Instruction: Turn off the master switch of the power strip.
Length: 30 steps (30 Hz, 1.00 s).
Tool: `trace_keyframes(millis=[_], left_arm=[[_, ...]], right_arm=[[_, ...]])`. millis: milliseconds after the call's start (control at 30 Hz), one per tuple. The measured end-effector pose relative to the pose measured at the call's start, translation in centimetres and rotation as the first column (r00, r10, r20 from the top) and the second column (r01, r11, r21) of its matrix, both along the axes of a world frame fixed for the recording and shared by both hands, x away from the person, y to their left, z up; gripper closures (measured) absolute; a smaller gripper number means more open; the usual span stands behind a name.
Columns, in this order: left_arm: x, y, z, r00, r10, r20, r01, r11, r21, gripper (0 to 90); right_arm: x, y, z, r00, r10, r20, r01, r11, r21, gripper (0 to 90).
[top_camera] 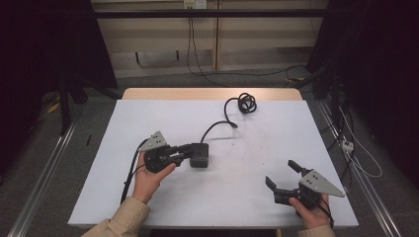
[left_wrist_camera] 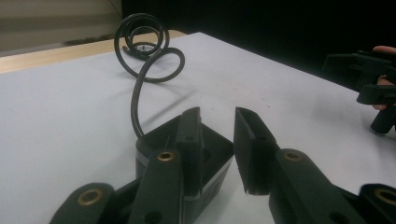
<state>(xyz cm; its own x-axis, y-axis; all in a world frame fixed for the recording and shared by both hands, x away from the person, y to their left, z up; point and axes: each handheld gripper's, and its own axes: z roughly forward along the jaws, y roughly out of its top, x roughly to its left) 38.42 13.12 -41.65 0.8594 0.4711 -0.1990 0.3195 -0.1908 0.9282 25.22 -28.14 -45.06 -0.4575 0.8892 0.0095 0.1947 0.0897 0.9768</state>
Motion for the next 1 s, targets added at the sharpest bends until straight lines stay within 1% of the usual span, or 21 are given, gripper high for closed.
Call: trace_keyframes(millis=[167, 200, 333, 367, 633, 900, 1000], left_arm=[[0.1, -0.2, 0.0, 1.0, -0.005, -0.001, 0.005, 1.0, -0.002, 75.4], [0.1, -0.3, 0.0, 1.0, -0.002, -0.001, 0.002, 1.0, 0.004, 75.7], [0.2, -0.5, 0.1, 0.9999, -0.013, 0.003, 0.013, 0.9999, 0.006, 76.3], [0.2, -0.5, 0.1, 0.9999, -0.011, 0.004, 0.011, 0.9998, 0.014, 76.3], [0.4, -0.9, 0.1, 0.9998, -0.019, -0.002, 0.019, 0.9998, 0.007, 78.2], [0.5, -1.1, 0.1, 0.9997, -0.024, -0.002, 0.024, 0.9995, 0.022, 81.1], [0.6, -1.2, 0.1, 0.9997, -0.022, -0.005, 0.022, 0.9996, 0.017, 81.4]], right_arm=[[0.0, 0.0, 0.0, 1.0, 0.0, -0.002, 0.0, 1.0, 0.001, 3.3], [0.0, 0.0, 0.0, 1.0, 0.001, -0.002, -0.001, 1.0, 0.0, 3.3], [0.0, 0.0, 0.0, 1.0, 0.001, -0.001, -0.001, 1.0, 0.001, 3.3], [0.0, 0.0, 0.0, 1.0, 0.001, -0.001, -0.001, 1.0, 0.001, 3.3], [0.0, 0.0, 0.0, 1.0, 0.005, -0.003, -0.005, 1.0, -0.007, 3.4], [0.0, 0.0, 0.0, 1.0, 0.004, -0.002, -0.004, 1.0, -0.006, 3.5], [0.0, 0.0, 0.0, 1.0, 0.004, -0.002, -0.004, 1.0, -0.005, 3.5]])
